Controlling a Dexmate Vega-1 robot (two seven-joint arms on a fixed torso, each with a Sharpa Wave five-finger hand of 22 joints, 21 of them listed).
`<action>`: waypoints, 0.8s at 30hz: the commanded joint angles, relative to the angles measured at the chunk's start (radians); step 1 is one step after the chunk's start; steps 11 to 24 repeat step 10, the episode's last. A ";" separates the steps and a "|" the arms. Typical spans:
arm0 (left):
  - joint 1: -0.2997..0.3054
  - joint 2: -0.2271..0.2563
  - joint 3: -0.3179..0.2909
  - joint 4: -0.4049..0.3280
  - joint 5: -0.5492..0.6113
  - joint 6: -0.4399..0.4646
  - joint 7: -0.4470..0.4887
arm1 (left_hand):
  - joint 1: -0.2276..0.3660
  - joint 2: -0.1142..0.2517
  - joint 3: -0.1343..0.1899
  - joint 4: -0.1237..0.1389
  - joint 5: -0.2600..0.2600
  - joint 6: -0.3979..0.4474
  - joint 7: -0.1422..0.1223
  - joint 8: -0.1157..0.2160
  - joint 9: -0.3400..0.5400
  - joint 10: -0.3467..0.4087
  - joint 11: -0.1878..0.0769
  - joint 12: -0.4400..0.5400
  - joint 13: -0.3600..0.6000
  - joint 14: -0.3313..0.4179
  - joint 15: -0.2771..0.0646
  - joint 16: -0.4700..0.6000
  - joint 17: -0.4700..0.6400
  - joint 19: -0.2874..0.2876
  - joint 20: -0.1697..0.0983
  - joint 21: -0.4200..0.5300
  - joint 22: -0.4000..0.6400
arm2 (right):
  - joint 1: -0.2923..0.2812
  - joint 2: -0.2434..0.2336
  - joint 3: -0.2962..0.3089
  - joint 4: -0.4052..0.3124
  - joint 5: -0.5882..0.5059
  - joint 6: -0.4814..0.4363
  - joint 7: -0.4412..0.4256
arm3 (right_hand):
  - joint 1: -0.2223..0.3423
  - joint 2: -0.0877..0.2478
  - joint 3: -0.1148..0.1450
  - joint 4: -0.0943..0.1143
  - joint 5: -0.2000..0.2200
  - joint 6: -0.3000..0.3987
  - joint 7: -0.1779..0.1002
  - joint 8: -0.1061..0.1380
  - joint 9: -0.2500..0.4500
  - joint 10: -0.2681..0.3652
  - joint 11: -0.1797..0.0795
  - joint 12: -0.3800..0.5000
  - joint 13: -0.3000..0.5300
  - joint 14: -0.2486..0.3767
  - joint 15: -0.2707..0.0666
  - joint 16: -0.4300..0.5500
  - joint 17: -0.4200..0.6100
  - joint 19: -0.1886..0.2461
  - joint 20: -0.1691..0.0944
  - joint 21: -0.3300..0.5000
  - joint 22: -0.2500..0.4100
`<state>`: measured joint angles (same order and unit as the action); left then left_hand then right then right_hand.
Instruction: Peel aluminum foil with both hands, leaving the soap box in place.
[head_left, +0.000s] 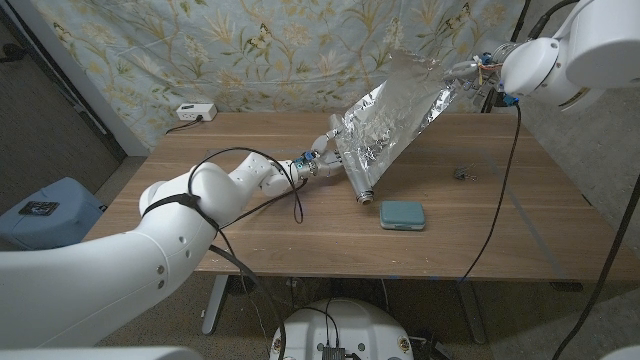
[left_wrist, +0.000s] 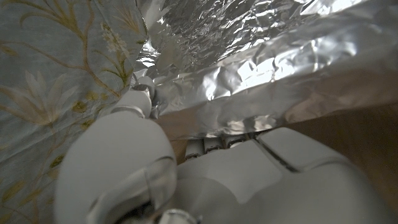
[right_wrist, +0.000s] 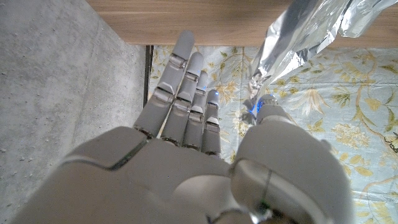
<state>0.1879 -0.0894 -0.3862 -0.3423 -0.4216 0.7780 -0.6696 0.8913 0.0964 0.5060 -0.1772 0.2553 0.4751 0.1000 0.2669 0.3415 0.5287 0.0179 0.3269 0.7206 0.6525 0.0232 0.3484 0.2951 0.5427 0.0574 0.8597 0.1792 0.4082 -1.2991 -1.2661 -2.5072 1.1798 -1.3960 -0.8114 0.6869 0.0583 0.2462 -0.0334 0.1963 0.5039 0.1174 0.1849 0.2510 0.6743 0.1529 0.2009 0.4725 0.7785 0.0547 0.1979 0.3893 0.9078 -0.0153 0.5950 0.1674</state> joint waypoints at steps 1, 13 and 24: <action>0.007 0.015 0.042 0.002 -0.038 0.010 -0.019 | 0.011 0.019 0.027 0.019 0.005 0.005 0.000 -0.002 0.003 0.003 0.001 0.005 0.004 0.022 -0.009 -0.001 0.003 0.001 0.002 0.009 0.005 | 0.044 0.004 -0.040 0.032 -0.024 0.000 0.096 | -0.016 0.002 -0.008 -0.005 0.010 -0.033 0.003 0.003 -0.006 -0.044 0.019 -0.009 0.000 -0.076 0.050 -0.006 -0.005 -0.045 0.053 -0.034 0.004; 0.010 0.028 0.073 0.003 -0.061 0.014 -0.032 | 0.009 0.018 0.028 0.019 0.005 0.003 -0.001 -0.003 0.004 0.003 0.001 0.004 0.005 0.021 -0.008 -0.002 0.004 0.001 0.001 0.010 0.005 | -0.031 0.009 0.031 0.046 -0.150 0.000 0.258 | -0.028 0.006 -0.014 -0.012 0.016 -0.087 0.008 0.005 -0.018 -0.125 0.043 -0.019 -0.011 -0.173 0.102 -0.010 -0.018 -0.164 0.160 -0.111 0.005; 0.010 0.028 0.073 0.003 -0.061 0.014 -0.032 | 0.009 0.018 0.028 0.019 0.005 0.003 -0.001 -0.003 0.004 0.003 0.001 0.004 0.005 0.021 -0.008 -0.002 0.004 0.001 0.001 0.010 0.005 | -0.031 0.009 0.031 0.046 -0.150 0.000 0.258 | -0.028 0.006 -0.014 -0.012 0.016 -0.087 0.008 0.005 -0.018 -0.125 0.043 -0.019 -0.011 -0.173 0.102 -0.010 -0.018 -0.164 0.160 -0.111 0.005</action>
